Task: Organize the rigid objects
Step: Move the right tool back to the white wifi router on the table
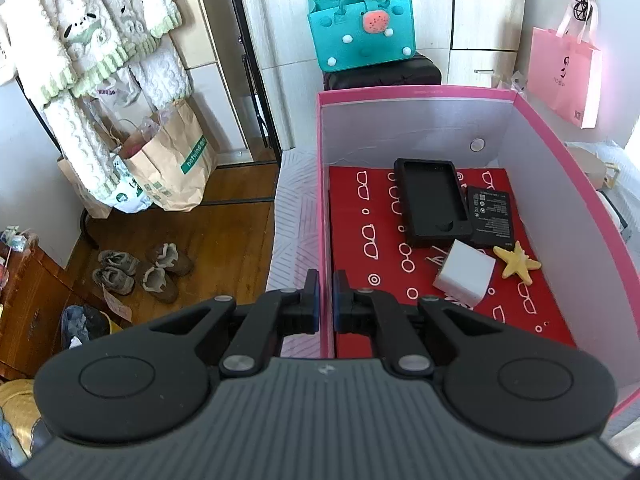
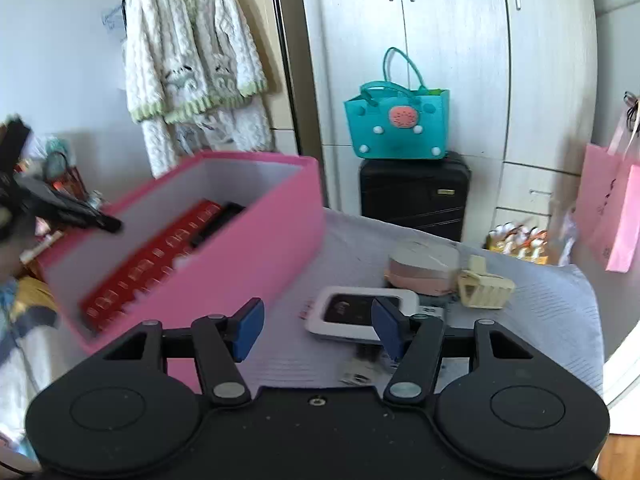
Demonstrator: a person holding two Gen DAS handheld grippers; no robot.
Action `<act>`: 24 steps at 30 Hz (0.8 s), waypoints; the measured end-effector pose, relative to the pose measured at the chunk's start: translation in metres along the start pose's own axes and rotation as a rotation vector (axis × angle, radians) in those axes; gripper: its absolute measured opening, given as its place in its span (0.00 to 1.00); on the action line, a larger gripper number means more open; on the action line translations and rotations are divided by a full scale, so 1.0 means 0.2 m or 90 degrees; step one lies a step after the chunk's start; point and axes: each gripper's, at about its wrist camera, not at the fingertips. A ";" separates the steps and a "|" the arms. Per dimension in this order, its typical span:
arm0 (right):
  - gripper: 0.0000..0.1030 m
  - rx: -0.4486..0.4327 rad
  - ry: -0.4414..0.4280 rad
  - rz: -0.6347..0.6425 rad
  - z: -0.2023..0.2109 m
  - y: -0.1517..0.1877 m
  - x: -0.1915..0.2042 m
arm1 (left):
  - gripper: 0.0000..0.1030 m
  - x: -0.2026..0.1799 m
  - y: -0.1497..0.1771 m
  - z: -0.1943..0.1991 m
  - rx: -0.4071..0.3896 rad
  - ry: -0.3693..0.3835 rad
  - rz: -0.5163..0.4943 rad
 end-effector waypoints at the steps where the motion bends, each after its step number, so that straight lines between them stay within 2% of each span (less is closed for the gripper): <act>1: 0.63 -0.002 0.007 0.015 -0.02 0.01 0.01 | 0.05 0.00 0.00 0.00 0.001 0.000 0.000; 3: 0.66 0.000 0.002 0.065 -0.04 0.03 0.00 | 0.05 0.00 0.00 0.00 0.000 -0.003 0.001; 4: 0.73 0.005 -0.005 0.088 -0.06 0.02 0.01 | 0.05 0.00 0.00 0.00 -0.001 -0.007 0.002; 5: 0.77 0.008 -0.012 0.112 -0.08 0.01 0.01 | 0.05 0.00 0.00 0.00 -0.001 -0.010 0.011; 8: 0.78 0.005 -0.014 0.153 -0.11 -0.03 -0.04 | 0.05 -0.02 0.00 0.00 -0.006 -0.028 0.038; 10: 0.78 0.010 -0.033 0.151 -0.15 -0.04 -0.11 | 0.05 -0.03 0.01 0.00 -0.012 -0.048 0.047; 14: 0.78 0.048 -0.106 0.175 -0.25 -0.03 -0.22 | 0.05 -0.05 0.00 0.00 -0.007 -0.068 0.056; 18: 0.80 0.072 -0.118 0.205 -0.34 0.00 -0.27 | 0.07 -0.09 0.00 0.00 -0.005 -0.099 0.053; 24: 0.84 0.103 -0.136 0.178 -0.46 0.03 -0.33 | 0.08 -0.09 -0.02 -0.01 0.003 -0.117 0.070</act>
Point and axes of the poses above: each gripper's, at about its wrist camera, not at the fingertips, and z roughly against the way its jaws point, x to its left, y to its underside, and after that the axes turned 1 degree about z, right-handed
